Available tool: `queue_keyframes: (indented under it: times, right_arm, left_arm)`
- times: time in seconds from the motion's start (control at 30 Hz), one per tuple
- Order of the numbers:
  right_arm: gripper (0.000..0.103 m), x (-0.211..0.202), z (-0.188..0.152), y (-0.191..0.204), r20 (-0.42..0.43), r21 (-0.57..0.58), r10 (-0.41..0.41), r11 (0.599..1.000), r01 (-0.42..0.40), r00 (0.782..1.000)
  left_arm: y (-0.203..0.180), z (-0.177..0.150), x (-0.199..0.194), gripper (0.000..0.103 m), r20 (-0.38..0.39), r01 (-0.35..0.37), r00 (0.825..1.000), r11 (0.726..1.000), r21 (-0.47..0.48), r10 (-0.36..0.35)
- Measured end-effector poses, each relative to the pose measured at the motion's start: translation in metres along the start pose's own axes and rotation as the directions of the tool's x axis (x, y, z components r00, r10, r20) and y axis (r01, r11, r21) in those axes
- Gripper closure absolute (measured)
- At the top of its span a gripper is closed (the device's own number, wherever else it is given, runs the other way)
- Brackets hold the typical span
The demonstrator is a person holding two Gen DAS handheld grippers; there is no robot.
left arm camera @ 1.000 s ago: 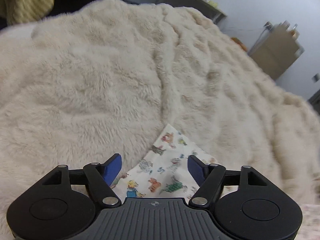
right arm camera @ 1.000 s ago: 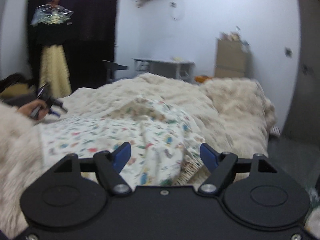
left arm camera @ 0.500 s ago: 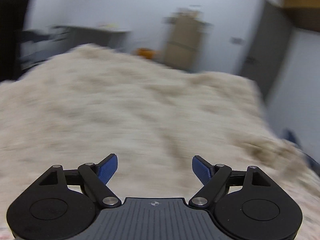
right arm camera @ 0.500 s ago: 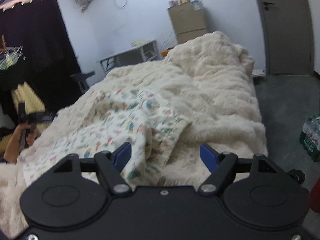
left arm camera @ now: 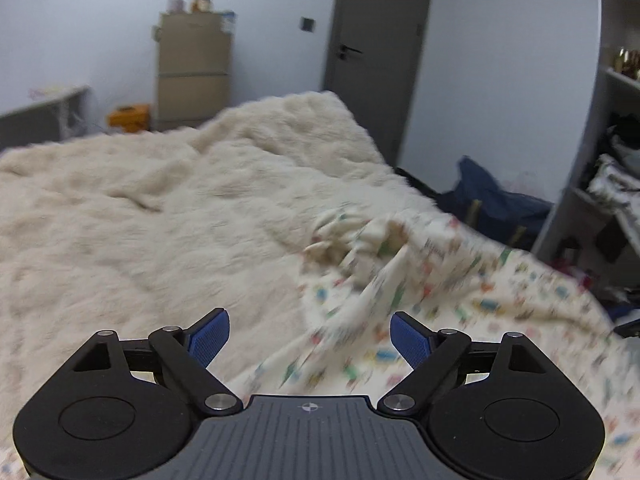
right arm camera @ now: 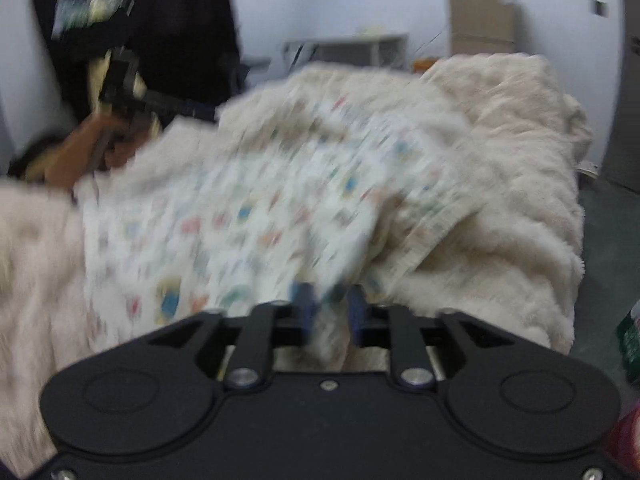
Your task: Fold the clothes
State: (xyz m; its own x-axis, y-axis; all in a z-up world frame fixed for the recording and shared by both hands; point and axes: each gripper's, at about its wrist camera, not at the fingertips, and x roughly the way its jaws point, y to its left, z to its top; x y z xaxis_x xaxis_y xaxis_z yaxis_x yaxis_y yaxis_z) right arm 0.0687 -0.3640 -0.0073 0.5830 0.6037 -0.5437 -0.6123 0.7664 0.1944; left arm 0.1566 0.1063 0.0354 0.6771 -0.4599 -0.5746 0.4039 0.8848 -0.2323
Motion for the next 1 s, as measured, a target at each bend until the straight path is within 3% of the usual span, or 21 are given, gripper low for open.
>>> queue_keyframes:
  times: [0.1,0.17,0.23,0.3,0.37,0.4,0.43,0.47,0.5,0.53,0.57,0.6,0.67,0.77,0.83,0.9,1.0]
  right_arm:
    - [0.039,-0.003,0.009,-0.03,0.138,0.231,-0.071,0.972,0.038,0.988]
    - [0.039,0.005,0.01,-0.04,0.168,0.308,-0.118,0.949,0.062,0.979]
    - [0.039,0.029,0.011,-0.055,0.18,0.419,-0.162,0.905,0.073,0.97]
    - [0.04,0.045,0.008,-0.067,0.178,0.489,-0.164,0.87,0.057,0.97]
    - [0.04,0.064,0.001,-0.077,0.163,0.554,-0.148,0.832,0.034,0.975]
    - [0.043,0.077,-0.004,-0.082,0.153,0.595,-0.134,0.804,0.017,0.979]
    - [0.046,0.084,-0.009,-0.083,0.146,0.613,-0.126,0.79,0.01,0.981]
    - [0.052,0.091,-0.013,-0.083,0.14,0.63,-0.119,0.777,0.004,0.983]
    - [0.066,0.099,-0.018,-0.082,0.142,0.642,-0.1,0.767,-0.015,0.985]
    - [0.071,0.101,-0.02,-0.082,0.147,0.644,-0.094,0.765,-0.023,0.985]
    - [0.074,0.102,-0.022,-0.079,0.162,0.641,-0.097,0.767,-0.03,0.982]
    - [0.085,0.1,-0.022,-0.077,0.171,0.629,-0.111,0.777,-0.022,0.979]
    - [0.092,0.094,-0.024,-0.073,0.188,0.611,-0.149,0.791,0.003,0.971]
    - [0.098,0.083,-0.028,-0.071,0.198,0.61,-0.191,0.792,0.032,0.961]
    - [0.098,0.079,-0.031,-0.066,0.198,0.593,-0.217,0.803,0.06,0.956]
    - [0.099,0.079,-0.031,-0.06,0.194,0.576,-0.234,0.814,0.082,0.953]
    - [0.099,0.075,-0.025,-0.054,0.215,0.549,-0.266,0.829,0.109,0.939]
  left_arm:
    - [0.023,0.023,0.036,0.018,-0.056,0.049,0.997,0.987,-0.154,-0.059]
    - [0.042,0.036,0.066,0.018,-0.098,0.063,0.991,0.959,-0.277,-0.093]
    - [0.061,0.038,0.096,0.019,-0.14,0.086,0.978,0.91,-0.406,-0.155]
    - [0.081,0.033,0.129,0.021,-0.135,0.136,0.957,0.81,-0.571,-0.256]
    - [0.09,0.029,0.148,0.027,-0.086,0.186,0.942,0.716,-0.673,-0.325]
    - [0.089,0.028,0.153,0.027,-0.057,0.215,0.933,0.679,-0.702,-0.354]
    - [0.084,0.029,0.159,0.027,-0.054,0.227,0.927,0.67,-0.707,-0.371]
    - [0.077,0.032,0.166,0.029,-0.06,0.234,0.921,0.669,-0.705,-0.385]
    - [0.071,0.034,0.173,0.033,-0.066,0.241,0.915,0.669,-0.703,-0.398]
    - [0.063,0.036,0.178,0.038,-0.092,0.226,0.916,0.691,-0.687,-0.391]
    - [0.054,0.039,0.183,0.059,-0.127,0.201,0.919,0.721,-0.663,-0.373]
    - [0.045,0.042,0.185,0.08,-0.161,0.16,0.929,0.756,-0.635,-0.332]
    - [0.04,0.046,0.179,0.092,-0.143,0.137,0.949,0.777,-0.614,-0.28]
    - [0.044,0.06,0.141,0.1,0.022,0.194,0.974,0.781,-0.593,-0.224]
    - [0.048,0.074,0.104,0.102,0.153,0.254,0.967,0.77,-0.585,-0.203]
    - [0.044,0.09,0.069,0.103,0.247,0.281,0.954,0.796,-0.536,-0.171]
    - [0.03,0.104,0.046,0.103,0.25,0.236,0.959,0.856,-0.459,-0.13]
